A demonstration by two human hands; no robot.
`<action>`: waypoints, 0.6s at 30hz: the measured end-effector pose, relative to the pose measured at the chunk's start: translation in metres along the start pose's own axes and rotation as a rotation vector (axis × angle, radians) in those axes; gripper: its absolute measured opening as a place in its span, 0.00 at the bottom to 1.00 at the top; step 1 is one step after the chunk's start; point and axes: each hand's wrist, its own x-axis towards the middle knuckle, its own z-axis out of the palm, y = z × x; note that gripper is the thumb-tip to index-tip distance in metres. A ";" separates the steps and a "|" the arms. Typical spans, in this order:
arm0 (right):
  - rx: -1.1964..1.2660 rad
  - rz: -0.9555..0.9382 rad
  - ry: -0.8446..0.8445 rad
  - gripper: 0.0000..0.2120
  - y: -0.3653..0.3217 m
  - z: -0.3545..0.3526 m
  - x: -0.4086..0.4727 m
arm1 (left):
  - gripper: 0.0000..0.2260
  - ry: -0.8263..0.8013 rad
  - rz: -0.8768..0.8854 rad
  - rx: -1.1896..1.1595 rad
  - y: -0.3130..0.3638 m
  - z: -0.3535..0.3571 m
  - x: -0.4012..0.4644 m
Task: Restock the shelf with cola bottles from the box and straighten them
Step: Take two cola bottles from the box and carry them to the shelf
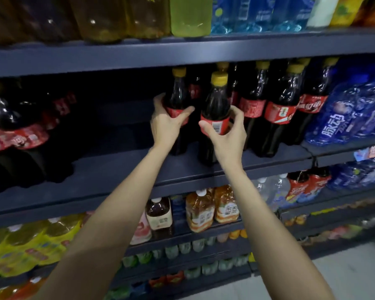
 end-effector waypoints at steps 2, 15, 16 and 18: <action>-0.108 -0.035 -0.022 0.37 0.009 0.004 0.000 | 0.37 -0.104 0.039 -0.040 -0.010 0.004 0.008; -0.484 0.075 0.033 0.43 0.047 -0.017 -0.012 | 0.40 -0.237 0.012 0.120 -0.066 0.023 0.002; -0.492 0.086 0.038 0.43 0.048 -0.020 -0.009 | 0.40 -0.249 -0.006 0.107 -0.067 0.030 0.005; -0.509 0.091 0.040 0.44 0.050 -0.022 -0.006 | 0.40 -0.268 -0.031 0.091 -0.068 0.044 0.011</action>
